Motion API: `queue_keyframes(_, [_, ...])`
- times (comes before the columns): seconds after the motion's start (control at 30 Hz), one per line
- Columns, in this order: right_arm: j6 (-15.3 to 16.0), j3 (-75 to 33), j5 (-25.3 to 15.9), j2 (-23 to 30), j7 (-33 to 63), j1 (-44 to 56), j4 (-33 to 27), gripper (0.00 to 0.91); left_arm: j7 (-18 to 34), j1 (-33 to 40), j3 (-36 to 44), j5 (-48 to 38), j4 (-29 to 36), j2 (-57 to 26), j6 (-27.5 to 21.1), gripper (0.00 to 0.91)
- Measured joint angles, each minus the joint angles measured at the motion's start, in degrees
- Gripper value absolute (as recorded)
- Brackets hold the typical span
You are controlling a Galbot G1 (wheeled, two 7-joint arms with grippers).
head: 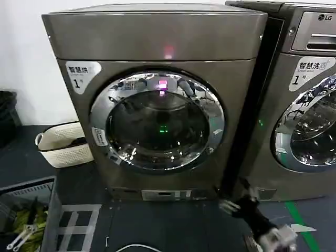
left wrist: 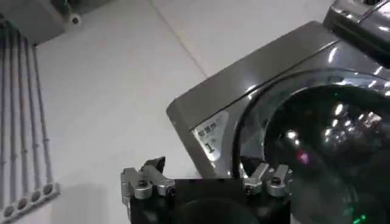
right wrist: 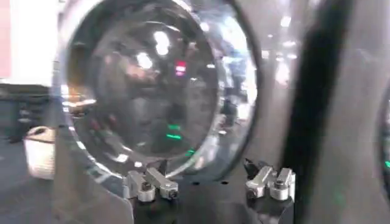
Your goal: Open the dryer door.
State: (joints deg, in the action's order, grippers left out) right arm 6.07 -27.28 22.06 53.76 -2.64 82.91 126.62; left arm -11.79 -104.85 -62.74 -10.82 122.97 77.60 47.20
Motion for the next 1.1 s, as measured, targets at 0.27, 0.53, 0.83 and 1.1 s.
queue_keyframes(0.27, [0.0, 14.1, 2.6, -2.5, -0.3, -18.3, -7.4, 0.907, -1.8, -1.0, 0.0, -1.2, 1.5, 1.7, 0.0, 0.907])
queue_keyframes(0.53, [0.0, 26.2, 3.2, -0.7, -0.4, -33.6, -13.6, 0.907, -3.3, -1.1, 0.3, -0.4, 2.6, 3.6, 0.0, 0.907])
queue_keyframes(0.83, [-0.1, 36.3, 3.5, 3.1, -0.4, -46.2, -21.1, 0.907, -6.6, -1.0, 0.6, 1.6, 3.2, 4.3, 0.0, 0.907])
queue_keyframes(1.1, [-0.1, 41.9, 3.0, 8.2, -0.7, -53.2, -27.8, 0.907, -7.4, -1.2, 1.3, 3.5, 3.3, 5.2, 0.0, 0.907])
